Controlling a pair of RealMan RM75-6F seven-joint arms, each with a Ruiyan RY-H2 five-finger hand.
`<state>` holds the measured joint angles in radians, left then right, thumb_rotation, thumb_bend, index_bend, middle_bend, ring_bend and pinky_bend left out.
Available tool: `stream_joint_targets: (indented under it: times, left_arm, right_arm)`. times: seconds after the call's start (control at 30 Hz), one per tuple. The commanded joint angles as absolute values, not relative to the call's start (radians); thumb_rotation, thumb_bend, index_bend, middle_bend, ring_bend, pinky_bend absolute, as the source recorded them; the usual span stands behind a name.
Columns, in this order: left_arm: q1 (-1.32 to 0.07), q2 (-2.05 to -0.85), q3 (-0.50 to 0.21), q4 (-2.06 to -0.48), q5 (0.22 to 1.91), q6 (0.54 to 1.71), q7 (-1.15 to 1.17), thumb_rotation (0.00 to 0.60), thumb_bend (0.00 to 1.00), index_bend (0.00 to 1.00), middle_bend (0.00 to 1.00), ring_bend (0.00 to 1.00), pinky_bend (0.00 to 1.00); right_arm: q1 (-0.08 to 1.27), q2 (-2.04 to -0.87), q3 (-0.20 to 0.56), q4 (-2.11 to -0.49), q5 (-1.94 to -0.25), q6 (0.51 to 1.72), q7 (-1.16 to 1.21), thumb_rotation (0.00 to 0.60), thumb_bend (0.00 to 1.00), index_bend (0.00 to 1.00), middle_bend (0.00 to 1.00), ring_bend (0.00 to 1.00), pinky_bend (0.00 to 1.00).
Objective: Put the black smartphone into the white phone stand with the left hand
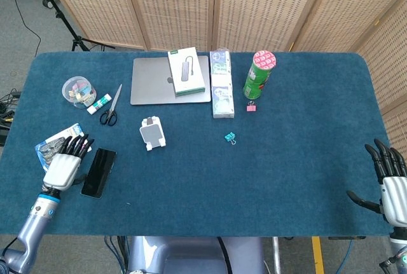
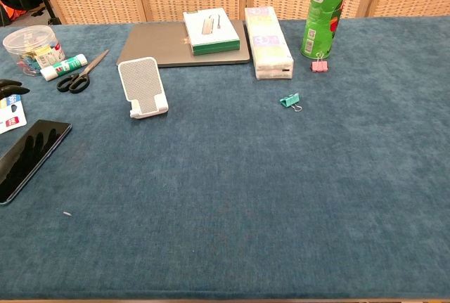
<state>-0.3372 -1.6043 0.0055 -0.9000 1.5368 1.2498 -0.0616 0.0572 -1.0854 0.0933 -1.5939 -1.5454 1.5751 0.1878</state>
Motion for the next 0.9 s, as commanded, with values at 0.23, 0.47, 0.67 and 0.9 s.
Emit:
stream_joint_targets:
  times: [0.23, 0.47, 0.67, 0.9]
  left_arm:
    - [-0.353, -1.587, 0.035, -0.991, 1.576, 1.246, -0.020, 0.600, 0.00, 0.00, 0.00, 0.00, 0.00]
    - [-0.365, -1.562, 0.052, -1.067, 1.606, 1.248, 0.014, 0.600, 0.00, 0.00, 0.00, 0.00, 0.00]
    - [-0.379, -1.541, 0.068, -1.127, 1.636, 1.246, 0.064, 0.600, 0.00, 0.00, 0.00, 0.00, 0.00]
    - [-0.450, -1.449, 0.099, -1.269, 1.702, 1.181, 0.096, 0.600, 0.00, 0.00, 0.00, 0.00, 0.00]
  right_arm:
    - [0.058, -1.085, 0.094, -1.595, -1.542, 1.571, 0.187, 0.600, 0.00, 0.00, 0.00, 0.00, 0.00]
    - [0.058, -1.083, 0.096, -1.595, -1.538, 1.570, 0.192, 0.600, 0.00, 0.00, 0.00, 0.00, 0.00]
    - [0.058, -1.081, 0.097, -1.595, -1.534, 1.567, 0.196, 0.600, 0.00, 0.00, 0.00, 0.00, 0.00]
    - [0.058, -1.079, 0.097, -1.597, -1.529, 1.561, 0.196, 0.600, 0.00, 0.00, 0.00, 0.00, 0.00]
